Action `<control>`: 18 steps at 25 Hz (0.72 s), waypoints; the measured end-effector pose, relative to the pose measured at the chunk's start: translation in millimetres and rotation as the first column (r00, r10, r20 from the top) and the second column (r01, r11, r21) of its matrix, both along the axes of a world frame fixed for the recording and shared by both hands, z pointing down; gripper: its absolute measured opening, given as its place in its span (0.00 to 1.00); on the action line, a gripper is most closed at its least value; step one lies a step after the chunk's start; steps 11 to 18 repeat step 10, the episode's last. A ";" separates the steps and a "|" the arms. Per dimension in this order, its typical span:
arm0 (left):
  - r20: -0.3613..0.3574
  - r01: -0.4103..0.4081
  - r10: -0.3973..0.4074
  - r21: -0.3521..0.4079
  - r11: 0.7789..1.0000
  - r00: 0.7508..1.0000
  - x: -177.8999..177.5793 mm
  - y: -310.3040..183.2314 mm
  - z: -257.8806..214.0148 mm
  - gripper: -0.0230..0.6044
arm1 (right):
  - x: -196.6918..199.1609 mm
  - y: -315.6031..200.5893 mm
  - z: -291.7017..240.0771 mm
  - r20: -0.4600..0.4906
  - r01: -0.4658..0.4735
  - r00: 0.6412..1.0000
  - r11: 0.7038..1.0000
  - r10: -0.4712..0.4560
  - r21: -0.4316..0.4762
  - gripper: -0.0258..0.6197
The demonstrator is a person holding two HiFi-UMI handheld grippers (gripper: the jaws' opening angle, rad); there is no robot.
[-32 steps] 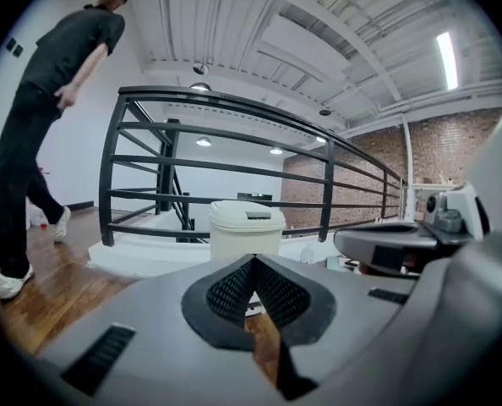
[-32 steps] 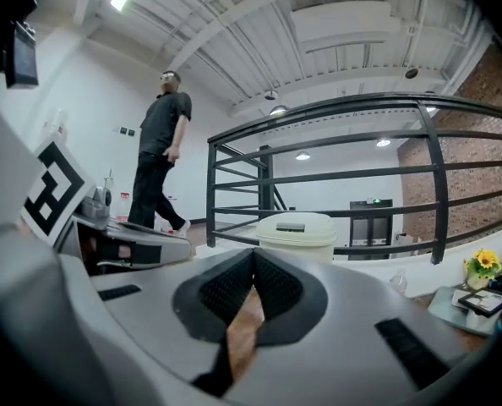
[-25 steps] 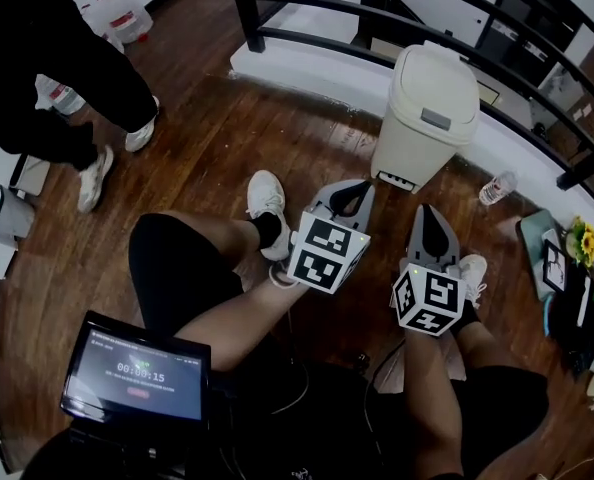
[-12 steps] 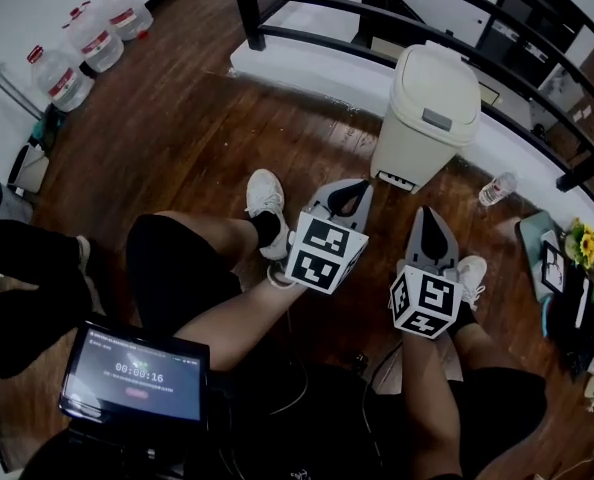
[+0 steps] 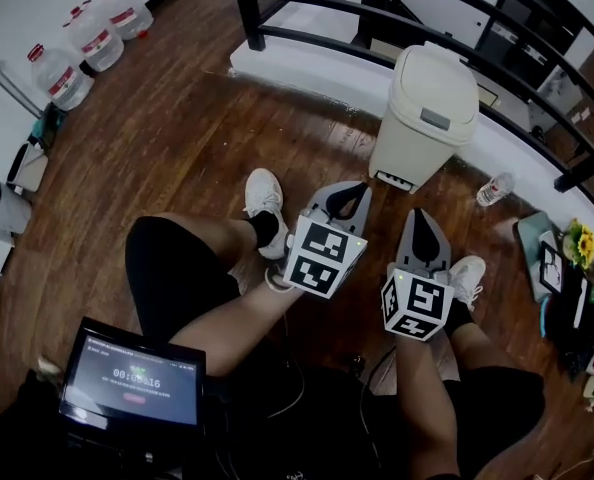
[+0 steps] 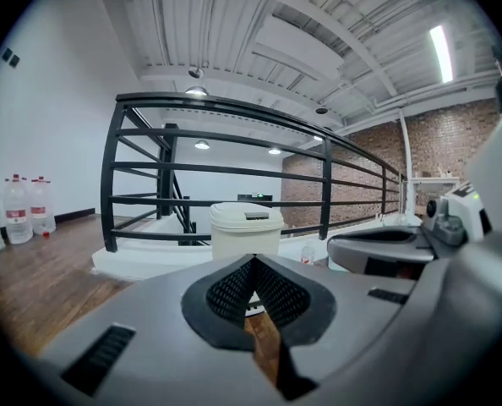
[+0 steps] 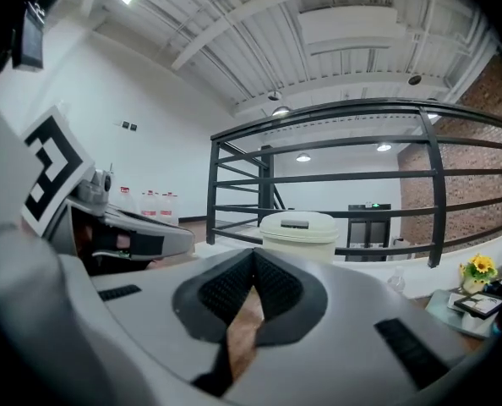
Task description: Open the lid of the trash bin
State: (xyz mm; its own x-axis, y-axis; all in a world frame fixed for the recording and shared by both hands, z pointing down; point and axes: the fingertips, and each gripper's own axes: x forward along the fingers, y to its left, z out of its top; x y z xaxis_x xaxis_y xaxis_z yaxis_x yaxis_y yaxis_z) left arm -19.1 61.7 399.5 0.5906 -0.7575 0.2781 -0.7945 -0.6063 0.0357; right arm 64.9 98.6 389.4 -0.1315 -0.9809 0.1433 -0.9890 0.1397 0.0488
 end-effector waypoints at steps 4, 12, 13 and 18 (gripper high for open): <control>-0.018 0.000 0.000 -0.017 1.000 1.000 -2.5 5.8 -4.5 0.03 | -2.8 5.2 -4.0 -0.001 0.008 1.000 1.000 -0.008 0.002 0.05; -0.018 -0.006 0.006 -0.022 1.000 1.000 -3.2 6.0 -2.1 0.03 | -2.5 3.5 -6.4 0.000 0.006 1.000 1.000 -0.006 0.014 0.05; -0.018 -0.006 0.006 -0.022 1.000 1.000 -3.2 6.0 -2.1 0.03 | -2.5 3.5 -6.4 0.000 0.006 1.000 1.000 -0.006 0.014 0.05; -0.018 -0.006 0.006 -0.022 1.000 1.000 -3.2 6.0 -2.1 0.03 | -2.5 3.5 -6.4 0.000 0.006 1.000 1.000 -0.006 0.014 0.05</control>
